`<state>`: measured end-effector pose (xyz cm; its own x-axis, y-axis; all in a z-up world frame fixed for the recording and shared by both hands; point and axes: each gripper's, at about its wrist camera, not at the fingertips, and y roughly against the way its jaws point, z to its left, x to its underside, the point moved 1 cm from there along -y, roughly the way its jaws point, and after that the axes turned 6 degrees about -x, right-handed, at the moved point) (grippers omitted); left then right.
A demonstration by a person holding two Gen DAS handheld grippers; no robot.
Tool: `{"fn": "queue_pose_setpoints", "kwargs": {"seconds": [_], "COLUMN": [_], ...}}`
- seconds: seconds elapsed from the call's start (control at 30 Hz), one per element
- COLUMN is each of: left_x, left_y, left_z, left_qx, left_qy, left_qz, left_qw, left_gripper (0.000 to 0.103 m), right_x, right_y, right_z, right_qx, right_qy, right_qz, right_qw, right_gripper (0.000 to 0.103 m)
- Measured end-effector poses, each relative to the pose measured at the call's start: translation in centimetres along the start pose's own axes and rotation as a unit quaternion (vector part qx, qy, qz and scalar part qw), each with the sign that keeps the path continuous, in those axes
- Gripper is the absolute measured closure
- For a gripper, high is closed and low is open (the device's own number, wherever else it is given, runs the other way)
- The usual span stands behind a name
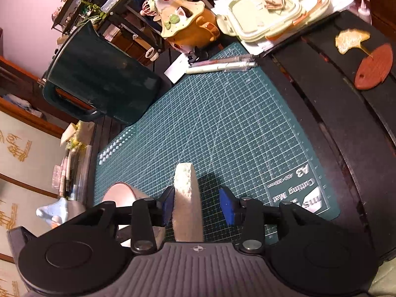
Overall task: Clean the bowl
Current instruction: 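Scrub the bowl's outer base again with the right gripper's sponge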
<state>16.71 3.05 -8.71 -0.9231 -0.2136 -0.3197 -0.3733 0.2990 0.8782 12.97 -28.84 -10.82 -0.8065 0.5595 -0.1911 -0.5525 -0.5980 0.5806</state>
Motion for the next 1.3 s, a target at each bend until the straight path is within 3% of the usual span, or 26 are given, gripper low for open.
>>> {"fn": "queue_pose_setpoints", "kwargs": {"seconds": [0.1,0.33,0.57,0.67,0.93,1.0,1.03,1.07,1.2,1.3], "left_x": [0.0,-0.1,-0.1,0.0,0.1,0.1,0.1,0.1,0.1,0.1], "left_y": [0.0,0.0,0.0,0.1,0.1,0.1,0.1,0.1,0.0,0.1], "left_z": [0.0,0.0,0.0,-0.1,-0.1,-0.1,-0.1,-0.1,0.0,0.0], "left_qx": [0.0,0.0,0.0,-0.001,-0.001,-0.001,-0.002,-0.001,-0.001,-0.001], "left_qy": [0.0,0.0,0.001,0.001,0.0,0.0,0.0,0.0,0.001,0.002], "left_qz": [0.0,0.0,0.0,0.0,-0.001,-0.001,-0.001,-0.001,0.0,0.0], "left_qw": [1.0,1.0,1.0,1.0,1.0,1.0,1.0,1.0,1.0,1.0], "left_gripper": [0.08,0.08,0.08,0.08,0.08,0.08,0.08,0.08,0.08,0.08], "right_x": [-0.1,0.4,1.3,1.5,1.4,1.6,1.7,1.7,1.7,1.3], "right_y": [0.0,0.1,-0.6,-0.5,-1.4,-1.6,-1.6,-1.7,-1.1,-0.2], "right_z": [-1.2,-0.4,0.9,1.0,0.6,0.8,1.0,1.1,1.8,2.2], "right_qx": [-0.025,-0.017,0.041,0.06,0.021,0.022,0.031,0.037,0.046,0.014], "right_qy": [-0.053,-0.02,0.052,0.055,0.034,0.039,0.049,0.054,0.07,0.054], "right_qz": [0.006,-0.013,-0.025,-0.053,-0.008,-0.002,-0.001,-0.001,-0.018,-0.031], "right_qw": [0.998,1.0,0.997,0.995,0.999,0.999,0.998,0.998,0.996,0.998], "right_gripper": [0.064,0.07,0.07,0.07,0.07,0.077,0.087,0.089,0.09,0.09]}}
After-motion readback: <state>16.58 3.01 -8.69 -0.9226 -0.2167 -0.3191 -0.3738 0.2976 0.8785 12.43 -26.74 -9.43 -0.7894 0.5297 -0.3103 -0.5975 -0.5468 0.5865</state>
